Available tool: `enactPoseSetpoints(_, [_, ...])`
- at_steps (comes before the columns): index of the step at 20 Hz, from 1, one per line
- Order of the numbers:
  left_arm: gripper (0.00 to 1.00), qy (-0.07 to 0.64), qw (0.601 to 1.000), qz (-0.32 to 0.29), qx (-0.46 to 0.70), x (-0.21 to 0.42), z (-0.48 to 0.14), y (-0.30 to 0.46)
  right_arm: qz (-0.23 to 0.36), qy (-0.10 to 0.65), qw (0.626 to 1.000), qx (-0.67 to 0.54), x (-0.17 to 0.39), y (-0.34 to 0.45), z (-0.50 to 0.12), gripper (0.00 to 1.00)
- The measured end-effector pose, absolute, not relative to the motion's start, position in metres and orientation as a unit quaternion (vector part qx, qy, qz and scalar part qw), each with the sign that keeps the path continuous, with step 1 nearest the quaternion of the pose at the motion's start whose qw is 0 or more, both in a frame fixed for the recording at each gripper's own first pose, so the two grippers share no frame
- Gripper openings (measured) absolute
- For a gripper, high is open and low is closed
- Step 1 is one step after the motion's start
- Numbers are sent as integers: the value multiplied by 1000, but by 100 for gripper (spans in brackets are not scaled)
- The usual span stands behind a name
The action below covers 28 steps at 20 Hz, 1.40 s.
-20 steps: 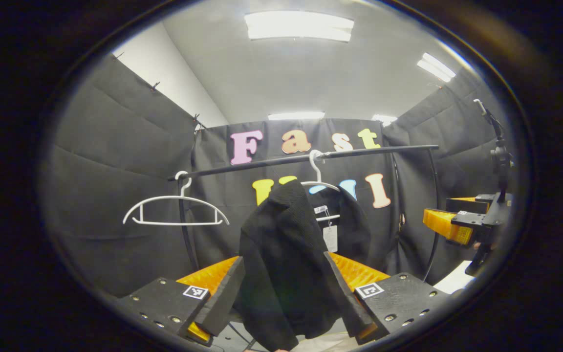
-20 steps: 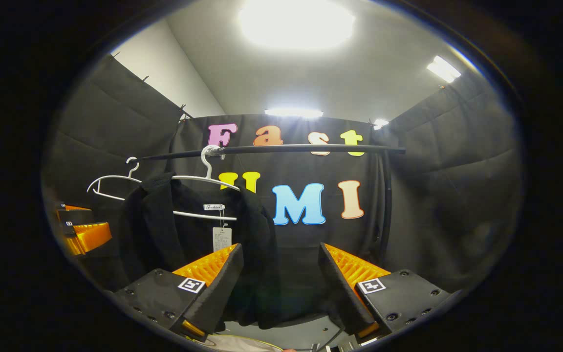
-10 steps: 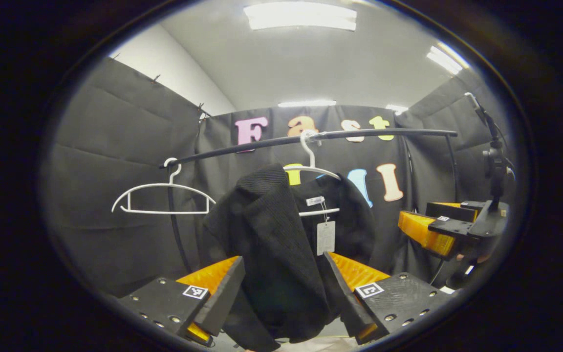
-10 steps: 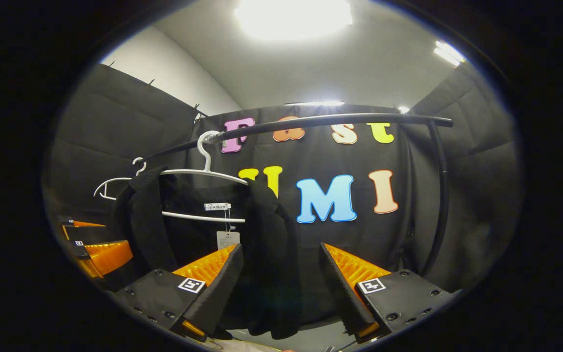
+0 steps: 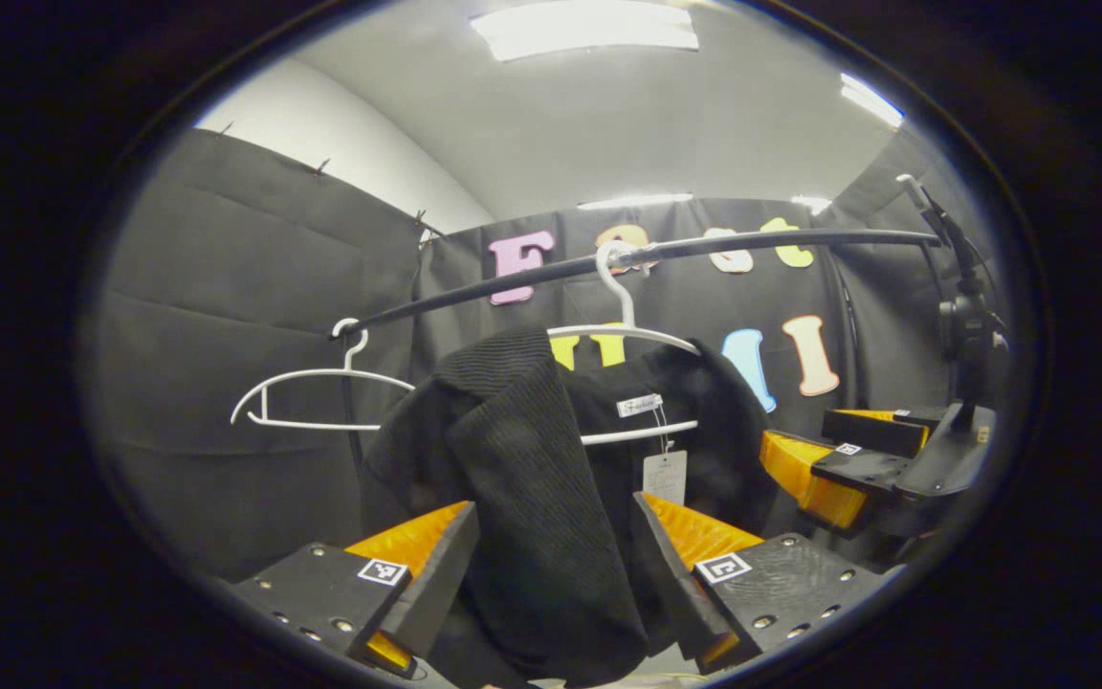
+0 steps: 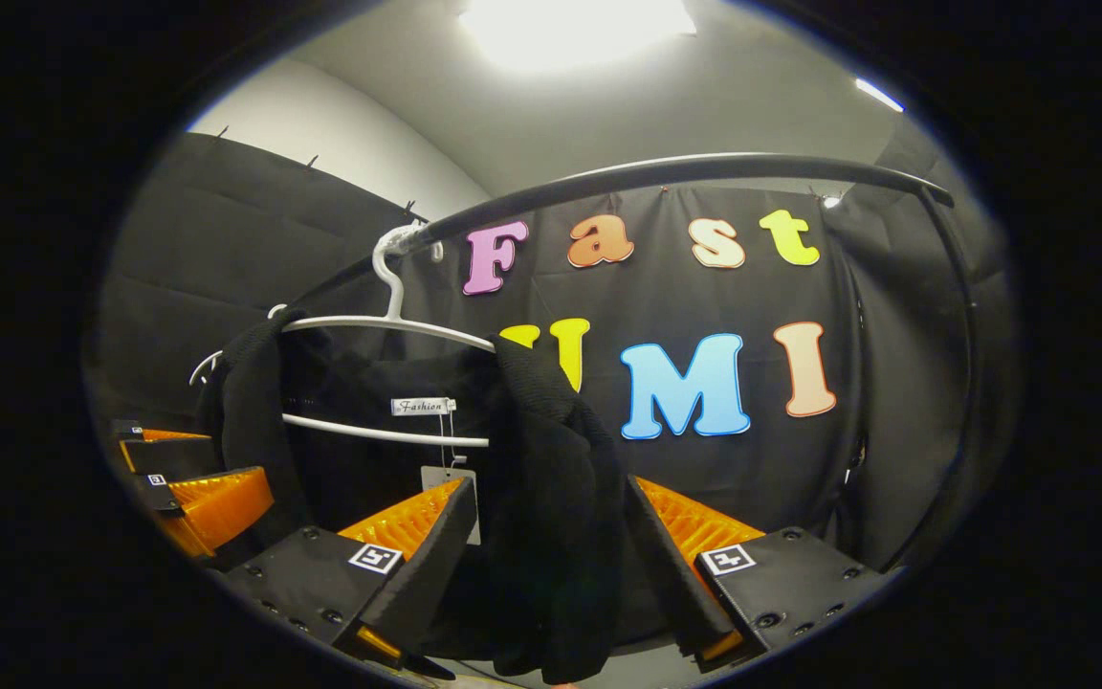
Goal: Grasp the clothes on the hanger with both hands and then place them into the laundry hamper below.
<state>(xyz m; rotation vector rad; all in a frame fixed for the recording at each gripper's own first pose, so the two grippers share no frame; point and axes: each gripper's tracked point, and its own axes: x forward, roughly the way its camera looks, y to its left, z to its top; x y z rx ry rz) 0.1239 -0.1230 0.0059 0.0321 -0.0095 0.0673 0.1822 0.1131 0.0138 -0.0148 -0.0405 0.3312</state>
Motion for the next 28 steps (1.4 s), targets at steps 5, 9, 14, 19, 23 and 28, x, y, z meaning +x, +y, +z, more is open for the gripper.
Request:
enactPoseSetpoints(5, [94, -1, 998, 59, 29, 147, 4, -124, 185, -12, 983, -9, 210, 129, 5, 98])
enactPoseSetpoints(9, [94, 1, 996, 77, 44, 164, 0, -125, 188, 4, 982, -15, 231, 137, -9, 96])
enactPoseSetpoints(14, [93, 10, 994, 96, 45, 182, -10, -120, 199, 26, 980, -18, 249, 151, -26, 96])
enactPoseSetpoints(19, [82, 13, 995, 94, 31, 192, -16, -123, 216, 35, 976, -12, 249, 164, -30, 64])
enactPoseSetpoints(23, [53, 21, 995, 92, 15, 195, -24, -120, 202, 35, 979, -8, 258, 156, -27, 7])
enactPoseSetpoints(28, [3, 29, 995, 96, 20, 184, -22, -102, 201, 35, 979, -17, 252, 147, -23, 1])
